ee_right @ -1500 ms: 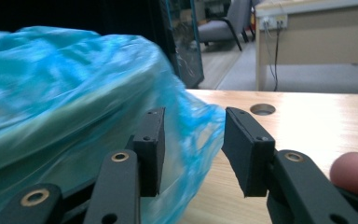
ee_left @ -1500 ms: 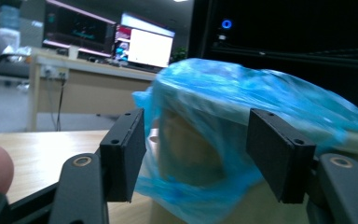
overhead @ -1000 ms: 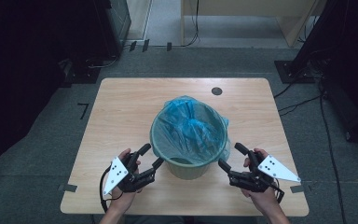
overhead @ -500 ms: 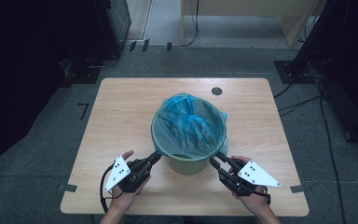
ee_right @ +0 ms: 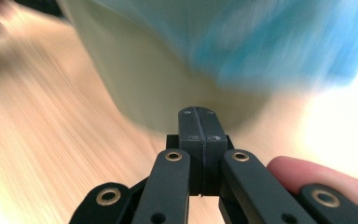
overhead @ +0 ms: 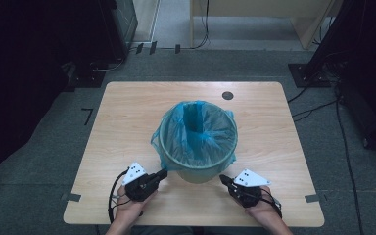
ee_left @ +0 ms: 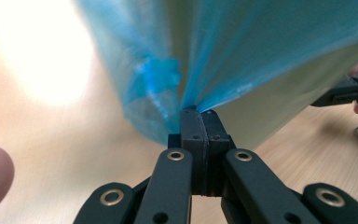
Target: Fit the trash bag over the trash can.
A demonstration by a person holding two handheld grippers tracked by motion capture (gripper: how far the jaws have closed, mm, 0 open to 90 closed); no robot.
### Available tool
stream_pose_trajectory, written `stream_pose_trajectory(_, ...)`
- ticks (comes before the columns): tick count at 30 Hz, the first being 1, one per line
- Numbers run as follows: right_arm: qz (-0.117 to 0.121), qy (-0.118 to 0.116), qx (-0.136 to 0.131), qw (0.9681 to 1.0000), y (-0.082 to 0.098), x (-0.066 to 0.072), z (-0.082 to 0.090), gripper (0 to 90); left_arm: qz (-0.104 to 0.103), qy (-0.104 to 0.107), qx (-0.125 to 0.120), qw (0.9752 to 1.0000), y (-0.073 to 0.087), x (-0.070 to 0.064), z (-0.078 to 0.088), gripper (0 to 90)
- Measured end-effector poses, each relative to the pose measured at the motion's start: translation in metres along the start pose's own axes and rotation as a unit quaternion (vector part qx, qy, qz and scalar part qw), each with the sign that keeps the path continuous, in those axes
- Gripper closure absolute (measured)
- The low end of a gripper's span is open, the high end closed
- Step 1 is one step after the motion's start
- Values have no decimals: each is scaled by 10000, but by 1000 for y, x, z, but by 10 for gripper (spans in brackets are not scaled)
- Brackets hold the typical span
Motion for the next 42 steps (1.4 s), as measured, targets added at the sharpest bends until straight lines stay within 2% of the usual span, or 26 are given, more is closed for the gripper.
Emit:
stream_pose_trajectory(1, -39, 70, 140, 9999, 4, -3, -3, 900, 109, -116, 131, 9998, 3, 4, 0, 900)
stream_pose_trajectory(2, -101, 41, 167, 9998, 7, -7, -3, 900, 186, -131, 196, 9995, 5, 5, 0, 900)
stream_pose_trajectory(4, -119, -204, -256, 9994, 5, -10, 5, 900, 163, -62, 148, 9997, 7, 5, 0, 899)
stream_pose_trajectory(5, -120, -266, -430, 9986, 3, -10, 10, 829, 40, 15, 50, 10000, 7, 2, 1, 872)
stream_pose_trajectory(7, -131, -426, -957, 9944, -4, -11, 25, 680, -140, 132, -121, 9997, 6, -2, 4, 671)
stream_pose_trajectory(8, -165, -442, -1263, 9909, -9, -12, 34, 633, -186, 173, -234, 9994, 5, -4, 7, 575)
stream_pose_trajectory(10, -331, -325, -1613, 9858, -17, -17, 46, 593, -288, 327, -560, 9975, 1, -7, 13, 468)
stream_pose_trajectory(11, -399, -216, -1735, 9838, -19, -19, 50, 583, -349, 361, -828, 9953, -3, -9, 18, 440)
stream_pose_trajectory(12, -524, 6, -1897, 9804, -24, -24, 54, 573, -360, 368, -1000, 9937, -5, -10, 22, 415)
stream_pose_trajectory(14, -748, 223, -2072, 9752, -29, -30, 58, 539, -368, 391, -1472, 9877, -13, -11, 29, 392)
stream_pose_trajectory(15, -936, 366, -2153, 9714, -32, -34, 60, 500, -366, 369, -1613, 9855, -15, -12, 31, 382)
stream_pose_trajectory(16, -1050, 418, -2209, 9687, -34, -36, 61, 475, -379, 355, -1794, 9824, -18, -13, 33, 370)
stream_pose_trajectory(18, -1304, 424, -2293, 9637, -39, -37, 61, 420, -451, 372, -2055, 9769, -24, -15, 34, 351)
stream_pose_trajectory(19, -1374, 339, -2296, 9629, -41, -36, 60, 402, -491, 428, -2138, 9747, -27, -17, 33, 337)
stream_pose_trajectory(21, -1357, 113, -2386, 9615, -45, -31, 58, 363, -655, 508, -2231, 9713, -33, -23, 29, 314)
stream_pose_trajectory(22, -1262, 7, -2424, 9619, -47, -27, 57, 323, -756, 543, -2226, 9705, -34, -25, 27, 297)
stream_pose_trajectory(24, -1107, -15, -2457, 9630, -52, -22, 54, 263, -897, 584, -2195, 9697, -37, -28, 22, 274)
stream_pose_trajectory(26, -964, -51, -2497, 9635, -57, -20, 51, 235, -917, 601, -2141, 9706, -38, -28, 18, 252)
stream_pose_trajectory(27, -959, -158, -2463, 9643, -58, -20, 48, 228, -895, 650, -2097, 9715, -38, -28, 16, 251)
stream_pose_trajectory(29, -877, -370, -2303, 9685, -59, -21, 40, 217, -882, 635, -1970, 9744, -37, -26, 11, 253)
stream_pose_trajectory(31, -752, -609, -2189, 9709, -57, -20, 34, 221, -891, 692, -1916, 9750, -35, -26, 9, 300)
stream_pose_trajectory(32, -653, -683, -2119, 9727, -56, -18, 30, 234, -900, 762, -1915, 9744, -34, -27, 8, 360)
stream_pose_trajectory(34, -491, -796, -2025, 9748, -54, -14, 26, 303, -976, 794, -1919, 9733, -33, -28, 8, 471)
stream_pose_trajectory(35, -465, -737, -1993, 9761, -54, -13, 25, 359, -985, 802, -1918, 9732, -33, -28, 8, 541)
stream_pose_trajectory(39, -519, -772, -1982, 9757, -52, -16, 22, 625, -982, 806, -1936, 9728, -34, -28, 10, 747)
stream_pose_trajectory(42, -508, -605, -1945, 9777, -51, -18, 21, 864, -967, 779, -1884, 9742, -34, -26, 10, 865)
Point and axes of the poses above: each handheld gripper's, and its own axes: z roughly backward along the jaws, y roughly out of its underside, x roughly to its left, the point moved 3 cm from there along -z, roughly forward along the jaws, and after that the axes turned 8 degrees about y, right-handed, at the moved point
